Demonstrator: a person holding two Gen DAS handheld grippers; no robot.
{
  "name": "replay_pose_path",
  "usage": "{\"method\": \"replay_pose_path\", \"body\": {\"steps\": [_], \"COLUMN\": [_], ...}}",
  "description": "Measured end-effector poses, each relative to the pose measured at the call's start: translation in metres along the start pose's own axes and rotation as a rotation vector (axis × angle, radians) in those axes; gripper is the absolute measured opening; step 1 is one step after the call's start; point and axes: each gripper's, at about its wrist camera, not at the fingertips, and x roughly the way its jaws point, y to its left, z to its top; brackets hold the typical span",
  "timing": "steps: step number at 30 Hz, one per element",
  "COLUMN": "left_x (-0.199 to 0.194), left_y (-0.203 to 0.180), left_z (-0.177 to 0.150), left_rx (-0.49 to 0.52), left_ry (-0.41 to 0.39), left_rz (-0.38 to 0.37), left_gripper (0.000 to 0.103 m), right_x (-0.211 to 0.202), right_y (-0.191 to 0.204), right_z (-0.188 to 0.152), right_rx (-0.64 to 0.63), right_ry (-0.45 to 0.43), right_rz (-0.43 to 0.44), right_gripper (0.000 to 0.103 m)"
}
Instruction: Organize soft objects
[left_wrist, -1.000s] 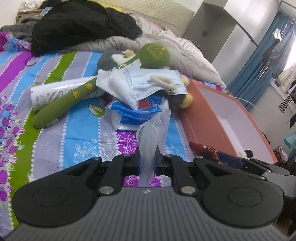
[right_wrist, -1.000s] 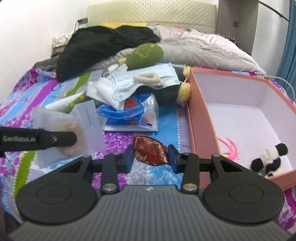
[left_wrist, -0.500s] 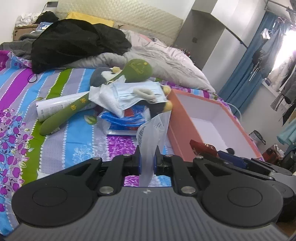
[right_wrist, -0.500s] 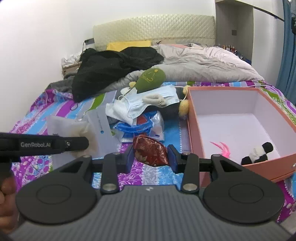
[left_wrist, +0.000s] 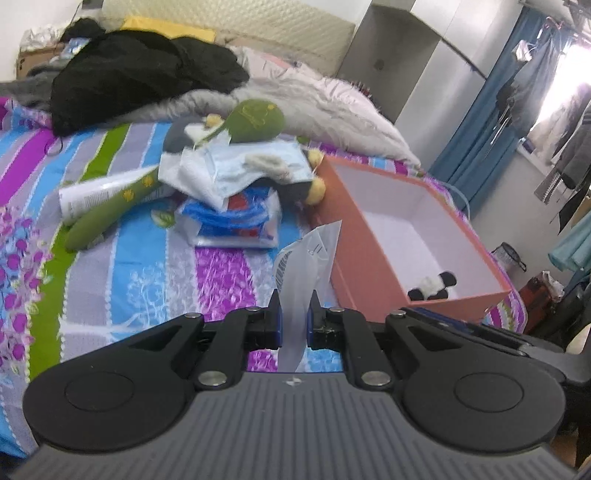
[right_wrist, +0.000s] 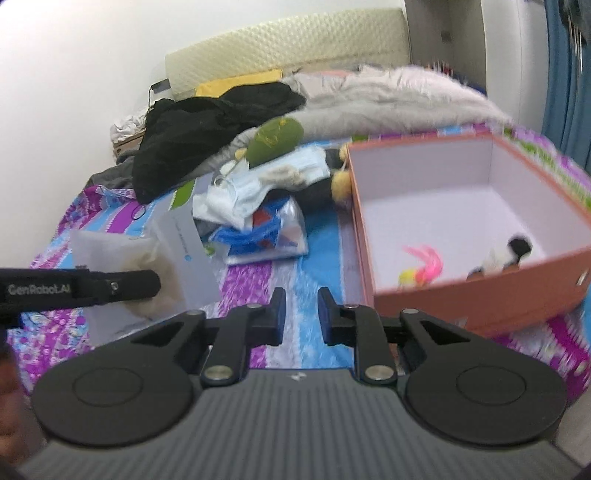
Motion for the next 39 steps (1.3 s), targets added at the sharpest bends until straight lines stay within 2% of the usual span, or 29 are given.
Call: {"method": "replay_pose_path", "body": {"steps": [9,14,16,17,18,21,26,31,39], "left_x": [0.013,0.018,0.020,0.021,0.022,0.023,0.020,0.018,0.018], "left_y": [0.021,0.029,0.030,0.031,0.033,0.038,0.049,0.056,0.064], "left_z": [-0.021,-0.029,-0.032,-0.033,-0.034,-0.038,-0.044,-0.050,-0.053], "left_rx": [-0.038,-0.042,-0.038,-0.042,-0.050,-0.066,-0.093,-0.108,-0.127], "left_ry": [0.061,0.082,0.086,0.089,0.093,0.094,0.100,0.114,0.118], "left_rz": [0.023,0.025,0.027,0.028,0.025,0.023,0.024,0.023,0.014], "left_gripper": [0.013,0.013,0.013,0.013,0.013,0.013,0.013,0.013,0.013], "right_x": [-0.003,0.008,0.015,0.019,0.024,0.040,0.072,0.109,0.131], "right_y": [-0.049,-0.058,-0.051,-0.047,-0.042,-0.023,0.001,0.010,0.012], "right_z": [-0.033,-0.050,-0.058,-0.063,-0.068,-0.085,-0.116,-0.157,-0.196], "right_rx": [0.068,0.033,-0.017,-0.048,-0.087,-0.218,-0.331,-0.388,-0.390], "right_ry": [0.085,0.206,0.277,0.320,0.367,0.505,0.734,0.953,1.130], "right_rz": [0.016,0.052,0.103,0.137,0.172,0.252,0.331,0.304,0.299], "right_gripper": [0.026,0.028,0.037,0.045,0.047,0.047,0.047,0.046,0.046]}}
